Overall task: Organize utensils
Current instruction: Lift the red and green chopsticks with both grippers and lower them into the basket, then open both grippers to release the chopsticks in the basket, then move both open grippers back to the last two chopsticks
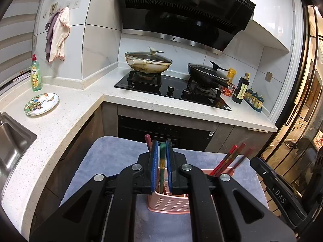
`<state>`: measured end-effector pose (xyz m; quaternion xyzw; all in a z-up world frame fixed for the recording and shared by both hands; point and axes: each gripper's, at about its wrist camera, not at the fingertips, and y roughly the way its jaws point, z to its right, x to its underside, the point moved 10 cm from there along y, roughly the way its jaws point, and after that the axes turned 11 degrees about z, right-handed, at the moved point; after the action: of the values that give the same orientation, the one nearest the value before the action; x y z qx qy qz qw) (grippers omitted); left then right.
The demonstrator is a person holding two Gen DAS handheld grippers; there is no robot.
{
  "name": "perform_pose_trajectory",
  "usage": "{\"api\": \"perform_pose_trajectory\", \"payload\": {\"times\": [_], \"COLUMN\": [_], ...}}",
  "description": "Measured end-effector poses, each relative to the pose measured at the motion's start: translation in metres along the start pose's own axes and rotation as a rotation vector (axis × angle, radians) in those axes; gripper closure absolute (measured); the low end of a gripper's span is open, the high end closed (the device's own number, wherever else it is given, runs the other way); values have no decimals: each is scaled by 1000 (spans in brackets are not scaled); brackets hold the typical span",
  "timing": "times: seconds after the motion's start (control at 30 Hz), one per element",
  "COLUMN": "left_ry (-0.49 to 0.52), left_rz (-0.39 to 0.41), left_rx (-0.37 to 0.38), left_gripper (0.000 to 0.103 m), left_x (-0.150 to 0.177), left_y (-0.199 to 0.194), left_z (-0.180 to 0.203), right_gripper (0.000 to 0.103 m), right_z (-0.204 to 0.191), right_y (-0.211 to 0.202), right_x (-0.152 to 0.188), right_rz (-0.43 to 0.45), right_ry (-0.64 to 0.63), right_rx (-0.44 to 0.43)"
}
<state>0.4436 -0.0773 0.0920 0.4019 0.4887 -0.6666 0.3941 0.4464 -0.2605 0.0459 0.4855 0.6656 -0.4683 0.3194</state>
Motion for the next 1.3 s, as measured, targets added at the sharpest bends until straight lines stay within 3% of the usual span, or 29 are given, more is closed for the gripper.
{"api": "perform_pose_trajectory", "payload": {"times": [0.43,0.5,0.57,0.87,1.13,1.3], "left_ry": [-8,0,8,38,62,77], "left_rz": [-11,-17,-16,-85,-174,-228], "left_rx": [2,-3,-9,-35,-46,-46], "left_gripper": [94,88,78,77,77,77], "left_x": [12,21,28,89,156,194], "left_y": [-44,-56,-66,-108,-140,-157], "left_z": [-7,-8,-11,-23,-30,-31], "right_gripper": [92,92,91,89,76,76], "right_z": [7,5,2,-5,-1,7], "right_y": [-62,-75,-90,-147,-188,-205], "right_x": [9,15,26,103,164,198], "right_rz": [-5,-11,-22,-132,-209,-257], "right_ry": [-7,-20,-35,-85,-119,-122], "right_rx": [0,-3,-7,-13,16,33]}}
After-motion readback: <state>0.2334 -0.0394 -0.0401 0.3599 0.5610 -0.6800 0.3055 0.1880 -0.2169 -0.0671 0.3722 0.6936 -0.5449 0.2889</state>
